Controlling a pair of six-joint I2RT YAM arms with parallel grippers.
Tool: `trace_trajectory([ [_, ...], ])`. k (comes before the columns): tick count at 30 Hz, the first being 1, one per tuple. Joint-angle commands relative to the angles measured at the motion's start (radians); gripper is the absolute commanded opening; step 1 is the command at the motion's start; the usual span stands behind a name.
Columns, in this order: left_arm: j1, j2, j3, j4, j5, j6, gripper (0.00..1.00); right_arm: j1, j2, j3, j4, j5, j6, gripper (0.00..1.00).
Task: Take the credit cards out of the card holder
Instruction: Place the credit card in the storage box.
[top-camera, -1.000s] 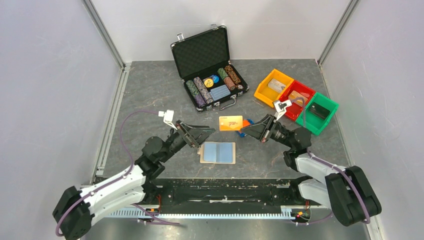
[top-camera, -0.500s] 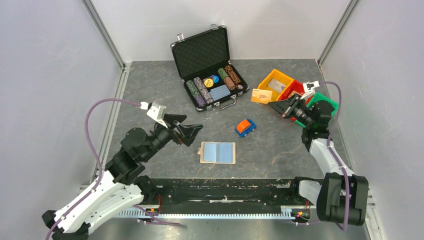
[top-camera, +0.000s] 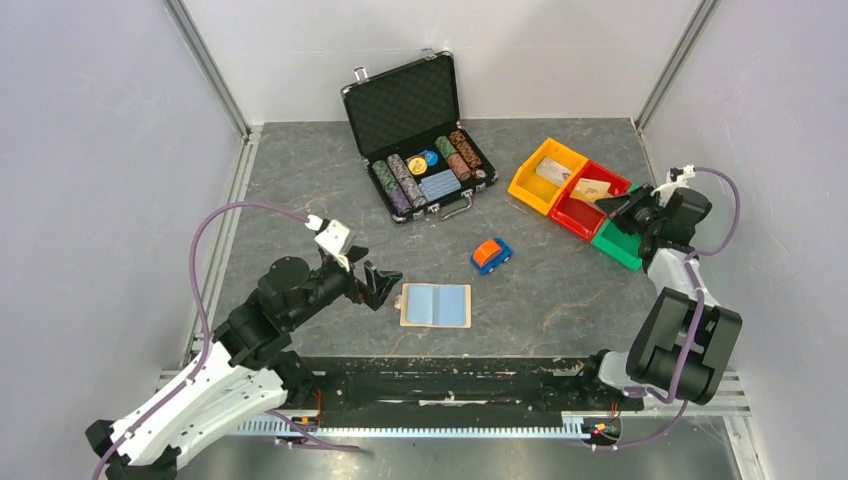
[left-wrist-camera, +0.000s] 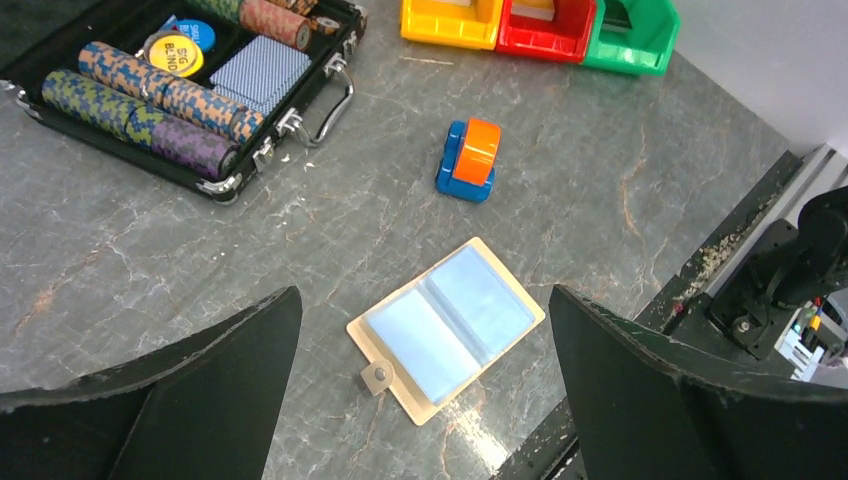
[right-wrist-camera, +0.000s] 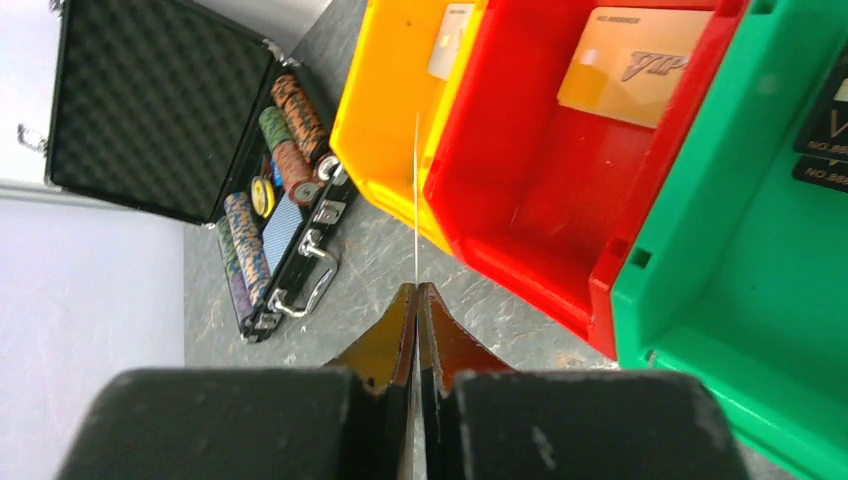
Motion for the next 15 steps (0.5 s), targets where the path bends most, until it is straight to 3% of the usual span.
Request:
trace_trajectory([
  [1,0.006,0.014,0.009,-0.005,0.034,0.078,1.0,-0.007,0.063,0.089,-0.039,0.098,-0.019,0.0],
  [15,0.005,0.012,0.002,-0.003,0.034,0.092,1.0,-0.004,0.301,0.268,-0.071,0.174,0.007,0.0],
])
